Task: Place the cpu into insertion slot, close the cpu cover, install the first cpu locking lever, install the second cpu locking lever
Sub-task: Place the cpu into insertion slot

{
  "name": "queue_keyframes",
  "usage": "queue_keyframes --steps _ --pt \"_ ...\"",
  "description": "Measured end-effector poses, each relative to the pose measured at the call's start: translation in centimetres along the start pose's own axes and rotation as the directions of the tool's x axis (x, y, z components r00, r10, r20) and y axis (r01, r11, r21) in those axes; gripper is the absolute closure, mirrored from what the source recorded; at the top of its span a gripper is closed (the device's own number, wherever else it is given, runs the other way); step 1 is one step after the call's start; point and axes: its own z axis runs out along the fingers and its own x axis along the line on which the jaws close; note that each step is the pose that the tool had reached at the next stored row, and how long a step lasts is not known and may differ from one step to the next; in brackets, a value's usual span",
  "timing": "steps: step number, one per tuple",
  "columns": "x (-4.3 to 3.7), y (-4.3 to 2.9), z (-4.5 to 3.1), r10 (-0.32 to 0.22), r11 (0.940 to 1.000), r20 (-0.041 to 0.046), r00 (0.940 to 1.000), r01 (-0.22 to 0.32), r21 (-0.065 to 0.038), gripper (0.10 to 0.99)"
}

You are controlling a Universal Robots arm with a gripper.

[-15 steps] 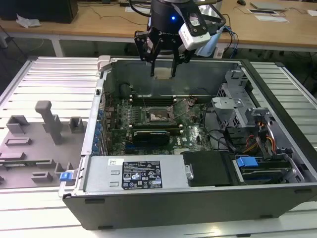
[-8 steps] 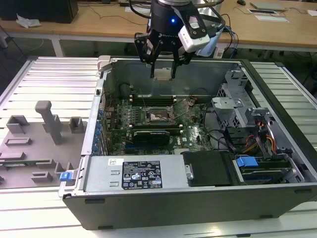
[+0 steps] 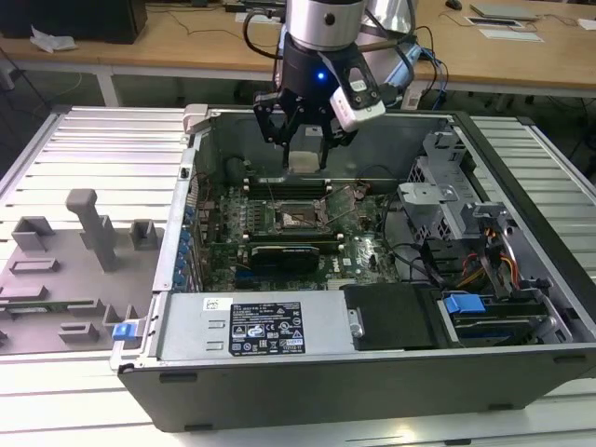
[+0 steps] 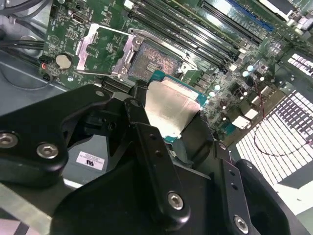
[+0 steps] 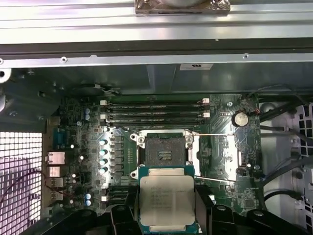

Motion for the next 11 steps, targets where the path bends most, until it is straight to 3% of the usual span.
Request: queue_keyframes --steps 7,11 --pt "-0.03 -0.15 1.69 0.001 1.0 0.0003 1.0 -0.001 0.0 0.545" --pt "-0.03 -0.18 1.97 0.048 0.9989 0.0045 0.9989 -0.048 0.0 0.545"
